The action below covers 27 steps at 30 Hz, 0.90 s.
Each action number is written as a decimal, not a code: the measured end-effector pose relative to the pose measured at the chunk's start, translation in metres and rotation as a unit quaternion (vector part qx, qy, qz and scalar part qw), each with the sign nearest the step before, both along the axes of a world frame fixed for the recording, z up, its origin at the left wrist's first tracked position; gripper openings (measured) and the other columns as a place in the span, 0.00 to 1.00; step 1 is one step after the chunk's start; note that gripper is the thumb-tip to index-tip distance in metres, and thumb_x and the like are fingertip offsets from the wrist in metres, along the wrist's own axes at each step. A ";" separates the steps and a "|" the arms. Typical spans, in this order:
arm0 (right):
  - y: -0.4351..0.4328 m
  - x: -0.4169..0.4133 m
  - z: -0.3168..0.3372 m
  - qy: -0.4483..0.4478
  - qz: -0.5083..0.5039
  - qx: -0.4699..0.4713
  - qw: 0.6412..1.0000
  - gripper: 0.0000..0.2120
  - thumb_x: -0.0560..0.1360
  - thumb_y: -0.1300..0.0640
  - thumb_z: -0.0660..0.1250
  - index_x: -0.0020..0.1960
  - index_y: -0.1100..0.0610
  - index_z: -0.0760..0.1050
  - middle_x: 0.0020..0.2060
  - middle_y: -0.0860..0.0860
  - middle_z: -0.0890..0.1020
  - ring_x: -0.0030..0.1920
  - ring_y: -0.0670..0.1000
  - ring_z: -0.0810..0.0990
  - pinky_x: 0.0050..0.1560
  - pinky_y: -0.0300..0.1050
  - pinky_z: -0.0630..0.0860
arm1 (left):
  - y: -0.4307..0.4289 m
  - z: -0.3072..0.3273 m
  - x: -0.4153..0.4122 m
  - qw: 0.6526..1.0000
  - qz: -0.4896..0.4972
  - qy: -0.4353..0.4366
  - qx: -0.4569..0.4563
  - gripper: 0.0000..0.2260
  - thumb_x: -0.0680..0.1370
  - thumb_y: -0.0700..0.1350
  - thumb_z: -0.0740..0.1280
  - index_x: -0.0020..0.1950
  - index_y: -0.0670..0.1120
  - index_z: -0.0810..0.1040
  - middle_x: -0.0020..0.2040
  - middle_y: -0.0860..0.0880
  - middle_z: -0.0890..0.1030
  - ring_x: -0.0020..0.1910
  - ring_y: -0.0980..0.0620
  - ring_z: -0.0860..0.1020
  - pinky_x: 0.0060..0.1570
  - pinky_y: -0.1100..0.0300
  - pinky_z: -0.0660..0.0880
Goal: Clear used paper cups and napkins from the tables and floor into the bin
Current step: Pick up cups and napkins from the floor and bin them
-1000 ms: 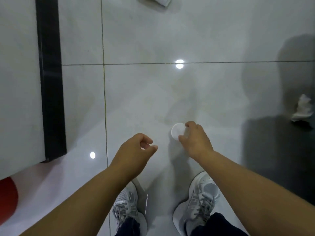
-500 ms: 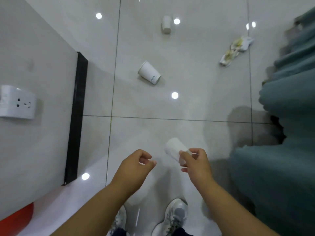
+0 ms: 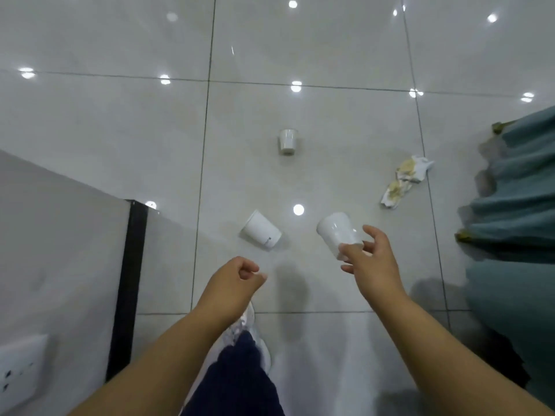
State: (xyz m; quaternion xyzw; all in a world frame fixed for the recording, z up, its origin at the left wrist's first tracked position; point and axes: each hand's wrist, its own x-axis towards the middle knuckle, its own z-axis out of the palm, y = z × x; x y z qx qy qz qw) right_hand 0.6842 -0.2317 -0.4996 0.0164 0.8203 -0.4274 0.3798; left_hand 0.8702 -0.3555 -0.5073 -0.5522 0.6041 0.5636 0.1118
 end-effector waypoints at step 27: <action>-0.199 -0.203 -0.240 0.171 0.204 0.047 0.963 0.26 0.74 0.56 0.64 0.71 0.57 0.63 0.65 0.55 0.64 0.46 0.54 0.72 0.40 0.43 0.69 | -0.136 -0.258 -0.158 0.940 -0.245 -0.166 -0.172 0.24 0.75 0.62 0.62 0.63 0.46 0.71 0.60 0.46 0.74 0.58 0.46 0.74 0.57 0.52 0.73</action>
